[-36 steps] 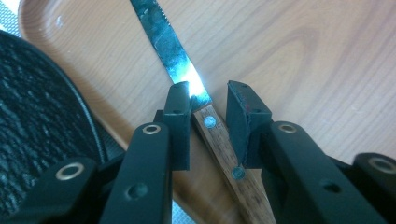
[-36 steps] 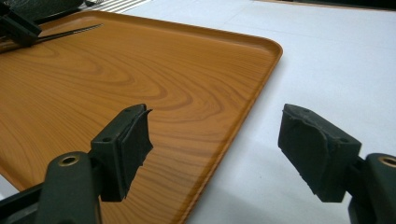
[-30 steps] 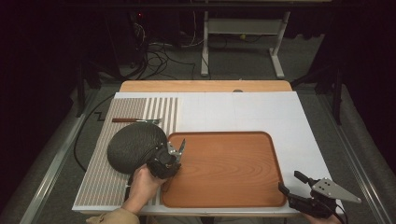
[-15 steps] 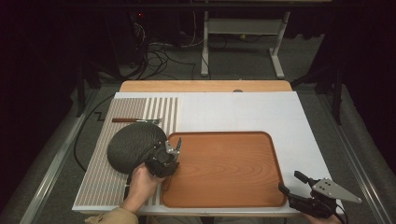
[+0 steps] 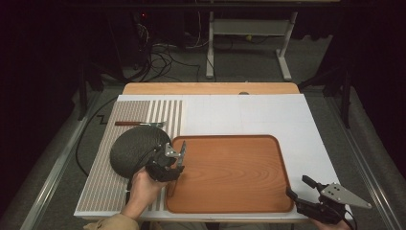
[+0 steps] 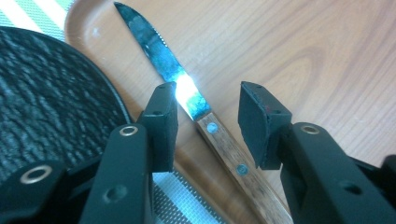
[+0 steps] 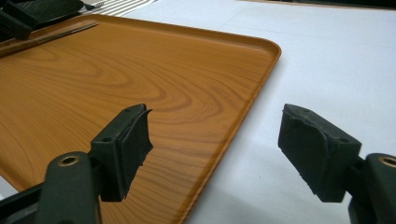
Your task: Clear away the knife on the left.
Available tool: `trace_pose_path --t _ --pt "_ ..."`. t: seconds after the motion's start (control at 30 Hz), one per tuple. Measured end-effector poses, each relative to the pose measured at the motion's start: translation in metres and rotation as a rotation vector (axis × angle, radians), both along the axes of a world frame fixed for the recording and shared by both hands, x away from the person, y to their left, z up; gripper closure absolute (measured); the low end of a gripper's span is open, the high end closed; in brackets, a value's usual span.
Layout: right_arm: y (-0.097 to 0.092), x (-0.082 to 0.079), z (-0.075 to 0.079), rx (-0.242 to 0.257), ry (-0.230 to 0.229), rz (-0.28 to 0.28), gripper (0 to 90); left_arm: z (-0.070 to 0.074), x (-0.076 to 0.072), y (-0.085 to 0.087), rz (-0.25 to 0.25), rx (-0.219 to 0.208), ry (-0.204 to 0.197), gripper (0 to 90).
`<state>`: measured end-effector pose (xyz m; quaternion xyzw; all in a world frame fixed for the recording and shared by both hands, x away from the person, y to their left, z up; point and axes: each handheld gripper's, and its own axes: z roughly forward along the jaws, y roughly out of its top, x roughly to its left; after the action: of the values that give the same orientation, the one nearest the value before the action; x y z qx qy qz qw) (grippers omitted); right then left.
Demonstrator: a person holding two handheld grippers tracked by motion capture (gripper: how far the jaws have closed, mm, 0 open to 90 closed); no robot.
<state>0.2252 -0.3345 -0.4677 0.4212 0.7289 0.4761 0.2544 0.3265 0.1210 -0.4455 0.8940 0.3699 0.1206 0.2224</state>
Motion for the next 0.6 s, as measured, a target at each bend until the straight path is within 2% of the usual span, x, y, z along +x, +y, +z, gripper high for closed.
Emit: trace_pose_path --t 0.03,0.27,0.33,0.6 --pt "0.000 0.000 0.000 0.001 -0.001 0.000 25.5 0.000 0.000 0.000 -0.001 -0.007 0.000 50.7" --pt "-0.001 0.001 0.000 0.003 -0.003 0.002 25.5 0.003 -0.001 0.003 0.003 -0.032 -0.006 46.6" --pt "-0.001 0.001 0.000 0.005 -0.004 -0.001 25.5 0.005 -0.001 0.005 0.008 -0.045 -0.010 42.9" --pt "-0.001 0.000 0.000 0.008 -0.004 -0.005 25.5 0.014 -0.007 0.016 0.022 -0.102 -0.056 42.8"
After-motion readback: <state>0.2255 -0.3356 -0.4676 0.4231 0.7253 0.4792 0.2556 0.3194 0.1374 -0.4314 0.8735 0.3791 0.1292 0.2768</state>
